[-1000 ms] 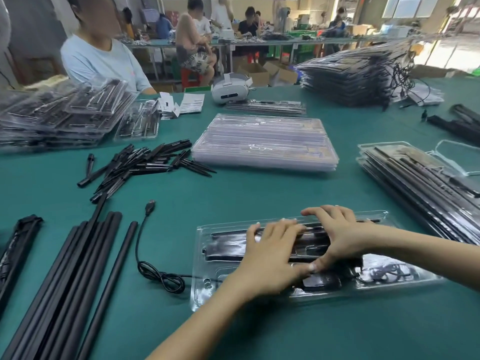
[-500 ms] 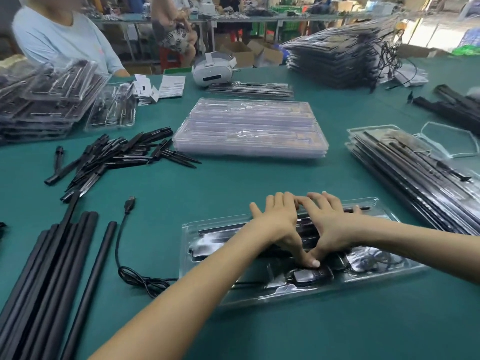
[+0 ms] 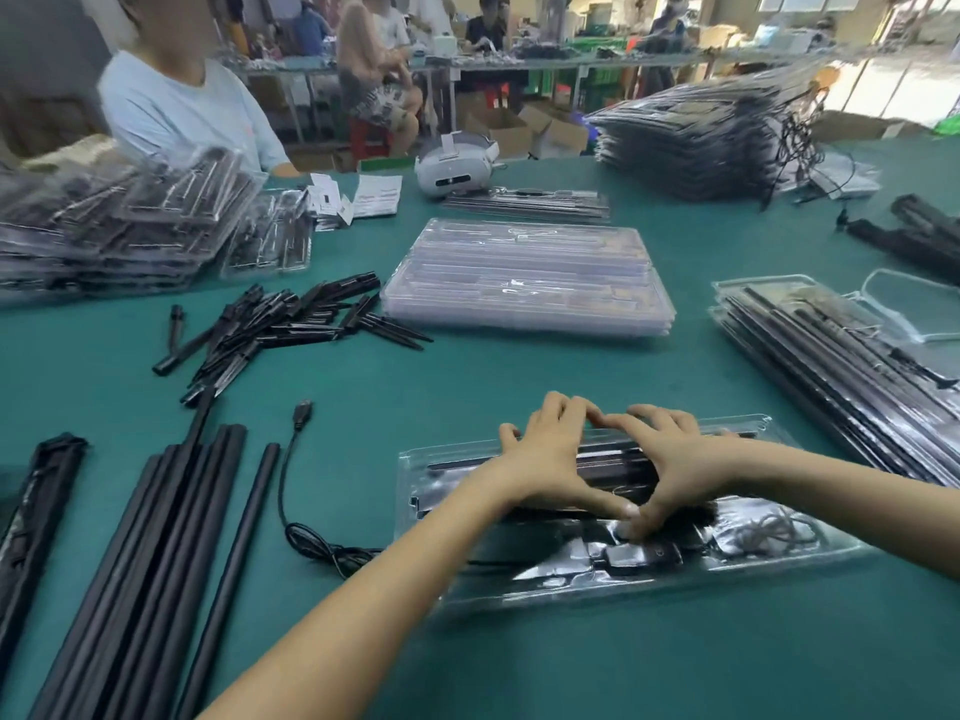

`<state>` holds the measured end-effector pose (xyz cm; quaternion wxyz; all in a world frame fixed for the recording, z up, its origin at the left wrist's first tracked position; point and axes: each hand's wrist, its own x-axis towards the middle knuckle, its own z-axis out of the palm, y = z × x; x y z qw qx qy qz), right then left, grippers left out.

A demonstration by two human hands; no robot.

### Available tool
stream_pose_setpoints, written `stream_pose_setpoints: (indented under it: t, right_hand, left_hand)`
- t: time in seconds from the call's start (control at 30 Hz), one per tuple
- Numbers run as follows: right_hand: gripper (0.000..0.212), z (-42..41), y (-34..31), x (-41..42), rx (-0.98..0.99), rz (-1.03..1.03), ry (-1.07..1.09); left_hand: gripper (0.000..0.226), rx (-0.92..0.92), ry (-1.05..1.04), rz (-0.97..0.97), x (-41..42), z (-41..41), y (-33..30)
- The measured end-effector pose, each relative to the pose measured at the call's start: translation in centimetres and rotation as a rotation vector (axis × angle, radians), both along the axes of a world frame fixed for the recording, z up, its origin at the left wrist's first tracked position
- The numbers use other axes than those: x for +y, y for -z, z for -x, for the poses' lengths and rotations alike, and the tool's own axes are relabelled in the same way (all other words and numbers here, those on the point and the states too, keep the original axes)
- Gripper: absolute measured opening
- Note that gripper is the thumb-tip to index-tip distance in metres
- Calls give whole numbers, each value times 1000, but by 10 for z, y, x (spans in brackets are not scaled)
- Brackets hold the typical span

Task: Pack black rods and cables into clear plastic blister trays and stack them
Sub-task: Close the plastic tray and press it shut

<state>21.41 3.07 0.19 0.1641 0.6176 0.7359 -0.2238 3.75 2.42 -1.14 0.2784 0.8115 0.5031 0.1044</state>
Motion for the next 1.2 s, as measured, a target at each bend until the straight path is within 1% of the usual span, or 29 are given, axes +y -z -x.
stream_pose_setpoints:
  t: [0.07,0.1,0.13,0.2,0.23,0.27,0.37,0.4,0.47,0.53,0.63,0.73,0.83,0.93,1.03,1.13,1.2]
  right_hand:
    - [118,-6,-2,-1,69,18,-15]
    - [118,-8,-4,-2,107,38,-25]
    - [118,-9,-8,-1,164,79,-28]
    - [113,-8,-24,1,351,189,43]
    - [108,-5,-33,2,410,199,90]
    - [106,-2,-41,3,422,155,111]
    - [106,15,-56,1,247,-170,25]
    - [103,26,-59,-4,250,-222,-9]
    - [98,53,-61,-14,317,-207,-86]
    - [92,82,-53,-24,311,-172,-192]
    - [96,121,-30,-34,291,-155,-284]
    - [104,147,-9,-34,288,-169,-296]
    - [109,157,2,-30,245,-119,-278]
    - [107,154,2,-25,224,-69,-256]
    - [106,146,1,-23,225,-81,-255]
    - [110,146,4,-26,228,-92,-249]
    - [113,151,6,-27,230,-93,-226]
  left_hand:
    - [69,-113,-156,-35,-2,25,-7]
    - [63,-135,-225,-79,-4,42,-11]
    - [58,-136,-276,-126,-8,60,-14]
    - [49,-126,-334,-172,-21,98,-20]
    - [46,-123,-349,-163,-29,115,-22]
    - [43,-122,-359,-145,-38,128,-24]
    - [38,-123,-372,-134,-61,153,-25]
    - [38,-126,-367,-141,-67,157,-24]
    - [38,-116,-344,-141,-79,162,-19]
    - [39,-73,-321,-135,-88,164,-13]
    - [35,-67,-334,-114,-97,167,-7]
    - [28,-93,-362,-85,-102,169,-6]
    - [21,-8,-352,-106,-108,172,-3]
    - [20,44,-358,-155,-110,174,-1]
    - [18,21,-377,-186,-107,174,2]
    - [16,-13,-387,-230,-101,171,3]
    - [14,-3,-370,-242,-98,169,3]
